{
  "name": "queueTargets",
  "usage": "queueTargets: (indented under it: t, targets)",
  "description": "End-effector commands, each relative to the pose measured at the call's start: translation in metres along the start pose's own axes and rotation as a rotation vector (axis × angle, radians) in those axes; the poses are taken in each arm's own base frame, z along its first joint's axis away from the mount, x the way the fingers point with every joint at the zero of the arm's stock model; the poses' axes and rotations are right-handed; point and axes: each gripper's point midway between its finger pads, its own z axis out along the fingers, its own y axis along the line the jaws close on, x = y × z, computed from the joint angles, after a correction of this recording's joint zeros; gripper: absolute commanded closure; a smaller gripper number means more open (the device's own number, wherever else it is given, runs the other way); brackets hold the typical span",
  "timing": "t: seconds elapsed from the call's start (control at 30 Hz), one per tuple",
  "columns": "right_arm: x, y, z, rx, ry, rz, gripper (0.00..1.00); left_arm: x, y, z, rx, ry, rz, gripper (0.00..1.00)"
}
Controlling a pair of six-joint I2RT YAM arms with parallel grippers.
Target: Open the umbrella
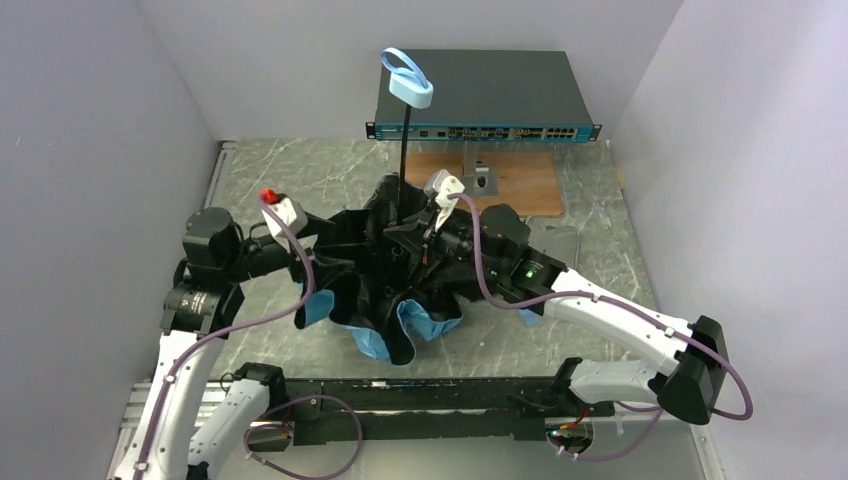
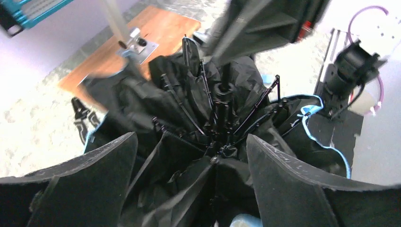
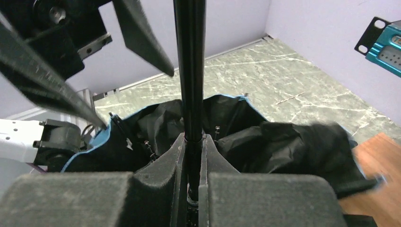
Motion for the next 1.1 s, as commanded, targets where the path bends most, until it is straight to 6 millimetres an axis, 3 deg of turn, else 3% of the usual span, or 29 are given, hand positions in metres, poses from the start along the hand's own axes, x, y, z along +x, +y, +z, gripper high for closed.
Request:
queueTargets:
  t: [0.0, 0.23, 0.4, 0.57, 0.73, 1.07]
  targets:
    - [-0.083, 0.001, -0.002, -0.002, -0.22, -0.012, 1.0, -0.019, -0.005, 0.011, 0.038, -0.048, 0.181, 0.17]
    - [-0.091, 0.017, -0.001, -0.052, -0.225, 0.006, 1.0, -0.035, -0.021, 0.041, 0.157, -0.074, 0.267, 0.45]
    - [-0.095, 0.017, -0.002, -0.047, -0.231, 0.014, 1.0, -0.041, -0.015, 0.062, 0.121, -0.126, 0.26, 0.59]
    - [-0.096, 0.017, 0.0, -0.048, -0.233, 0.016, 1.0, -0.041, -0.023, 0.077, 0.144, -0.138, 0.245, 0.62]
    - [-0.092, 0.015, 0.003, -0.042, -0.225, 0.019, 1.0, -0.025, -0.033, 0.089, 0.185, -0.113, 0.221, 0.64]
    - [-0.092, 0.008, 0.004, -0.004, -0.231, 0.012, 1.0, -0.001, -0.036, 0.084, 0.175, -0.066, 0.151, 0.64]
